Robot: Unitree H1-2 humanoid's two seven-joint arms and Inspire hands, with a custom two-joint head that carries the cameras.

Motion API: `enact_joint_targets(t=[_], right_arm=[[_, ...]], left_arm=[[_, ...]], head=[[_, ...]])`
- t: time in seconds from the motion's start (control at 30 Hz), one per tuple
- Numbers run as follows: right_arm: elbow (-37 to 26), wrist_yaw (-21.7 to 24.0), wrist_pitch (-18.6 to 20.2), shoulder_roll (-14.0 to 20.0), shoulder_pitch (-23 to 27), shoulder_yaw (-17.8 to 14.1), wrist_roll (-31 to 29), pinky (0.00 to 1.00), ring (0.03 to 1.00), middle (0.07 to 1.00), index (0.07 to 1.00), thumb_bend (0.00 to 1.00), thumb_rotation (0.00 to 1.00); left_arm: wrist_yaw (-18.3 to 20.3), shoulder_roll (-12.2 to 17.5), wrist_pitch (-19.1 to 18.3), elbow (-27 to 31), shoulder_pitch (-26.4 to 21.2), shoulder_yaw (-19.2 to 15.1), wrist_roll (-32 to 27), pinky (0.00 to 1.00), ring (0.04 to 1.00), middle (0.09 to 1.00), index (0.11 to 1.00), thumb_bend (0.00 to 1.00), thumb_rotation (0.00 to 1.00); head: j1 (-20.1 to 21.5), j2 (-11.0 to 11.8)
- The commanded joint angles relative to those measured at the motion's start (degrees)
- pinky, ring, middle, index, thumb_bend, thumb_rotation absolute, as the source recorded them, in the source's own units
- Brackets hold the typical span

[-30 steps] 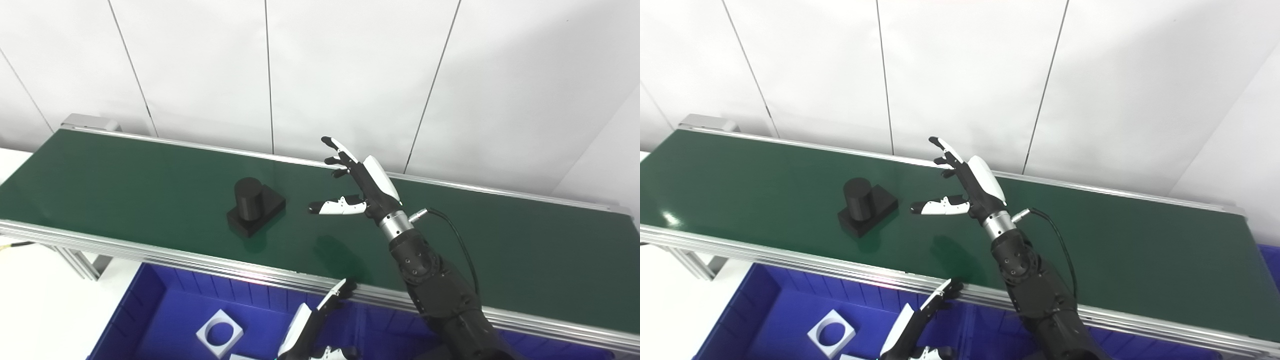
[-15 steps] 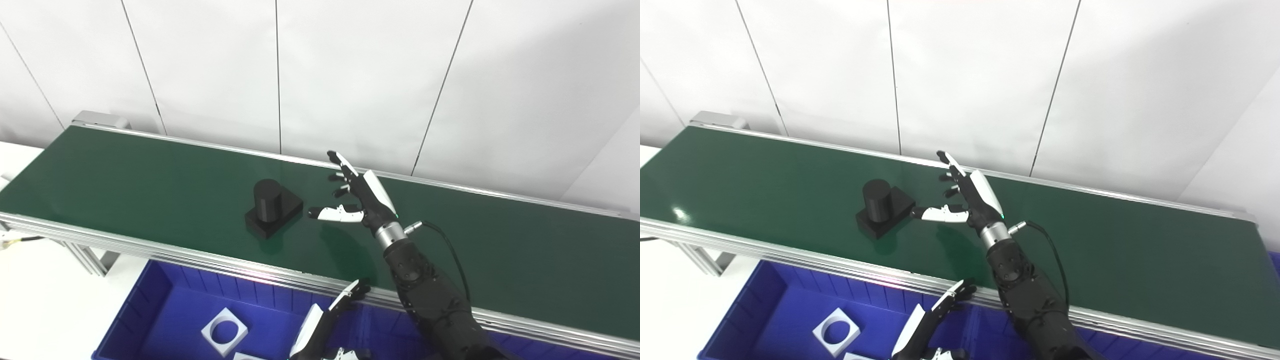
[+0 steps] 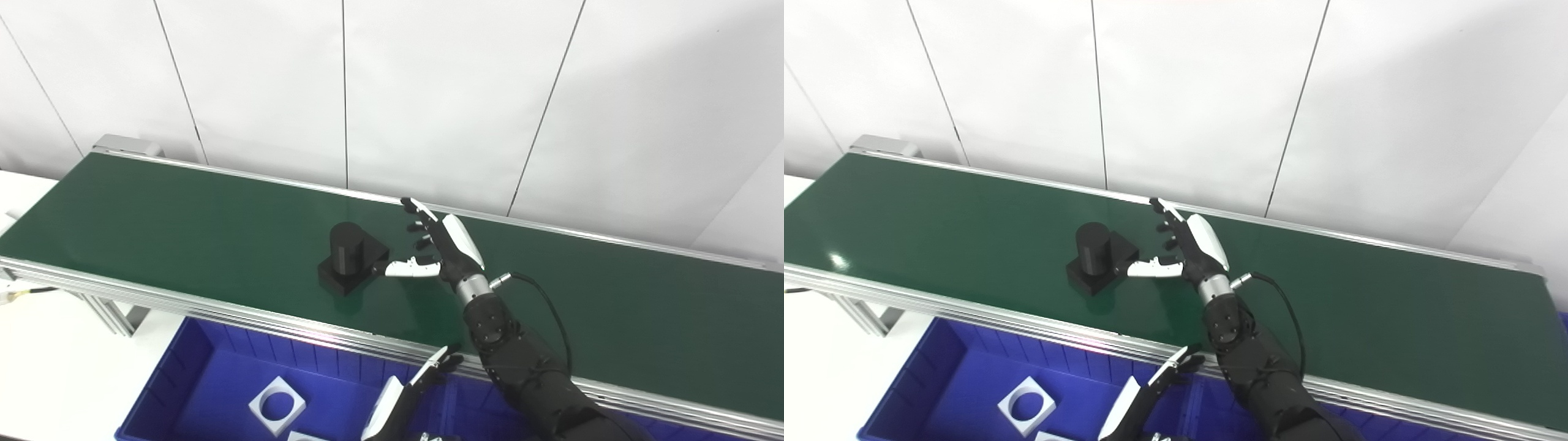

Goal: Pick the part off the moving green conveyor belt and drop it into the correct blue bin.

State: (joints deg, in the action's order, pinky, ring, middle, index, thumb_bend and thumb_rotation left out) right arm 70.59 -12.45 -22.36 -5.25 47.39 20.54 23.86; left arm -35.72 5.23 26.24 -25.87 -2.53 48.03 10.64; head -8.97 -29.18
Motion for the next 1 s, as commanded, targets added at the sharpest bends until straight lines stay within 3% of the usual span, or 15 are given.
enact_joint_targets(t=[0.0, 0.27, 0.47, 0.6, 0.87, 0.9, 0.97], right_arm=[[-0.9, -1.8, 0.3, -1.5, 3.0, 0.4, 0.7, 0.57, 0.735, 0.859, 0.899, 1.00, 0.46], [0.0, -1.9, 0.3, -2.6, 3.8, 2.5, 3.2, 0.56, 0.730, 0.846, 0.866, 1.00, 0.46], [0.4, -1.4, 3.4, -3.2, 4.2, 5.2, 6.0, 0.56, 0.751, 0.858, 0.853, 1.00, 0.48], [0.5, -2.5, 3.2, -3.7, 3.9, 6.3, 7.1, 0.54, 0.726, 0.835, 0.838, 1.00, 0.47], [1.1, -4.0, 3.6, -4.2, 3.9, 7.9, 8.8, 0.42, 0.564, 0.749, 0.785, 0.91, 0.47], [1.1, -4.1, 3.7, -4.3, 3.9, 8.0, 8.9, 0.38, 0.499, 0.682, 0.765, 0.89, 0.46], [1.1, -4.6, 3.8, -4.2, 3.8, 8.3, 9.4, 0.35, 0.458, 0.630, 0.733, 0.85, 0.44]], left_arm=[[-1.2, -0.5, 0.7, 0.7, -1.3, 0.2, 0.9, 0.79, 0.859, 0.884, 0.927, 0.93, 0.93], [-2.0, -0.9, 0.7, 0.6, -1.5, 0.6, 1.6, 0.77, 0.852, 0.892, 0.917, 0.91, 0.93], [-3.3, -0.9, 0.7, 0.8, -1.8, 1.5, 2.1, 0.76, 0.850, 0.899, 0.913, 0.91, 0.94], [-4.1, -0.6, 0.7, 1.0, -1.9, 2.0, 2.9, 0.75, 0.842, 0.899, 0.915, 0.92, 0.95], [-4.5, -0.4, 0.7, 1.2, -2.1, 2.6, 2.6, 0.73, 0.837, 0.901, 0.922, 0.93, 0.96], [-4.6, -0.4, 0.7, 1.2, -2.1, 2.6, 2.6, 0.73, 0.838, 0.902, 0.920, 0.93, 0.96], [-3.9, -0.4, 0.7, 1.3, -1.9, 2.4, 2.0, 0.74, 0.840, 0.901, 0.917, 0.94, 0.96]], head=[[0.0, -0.1], [0.2, -0.2], [0.0, -0.3], [0.2, -0.4], [0.2, -0.5], [0.2, -0.5], [0.2, -0.4]])
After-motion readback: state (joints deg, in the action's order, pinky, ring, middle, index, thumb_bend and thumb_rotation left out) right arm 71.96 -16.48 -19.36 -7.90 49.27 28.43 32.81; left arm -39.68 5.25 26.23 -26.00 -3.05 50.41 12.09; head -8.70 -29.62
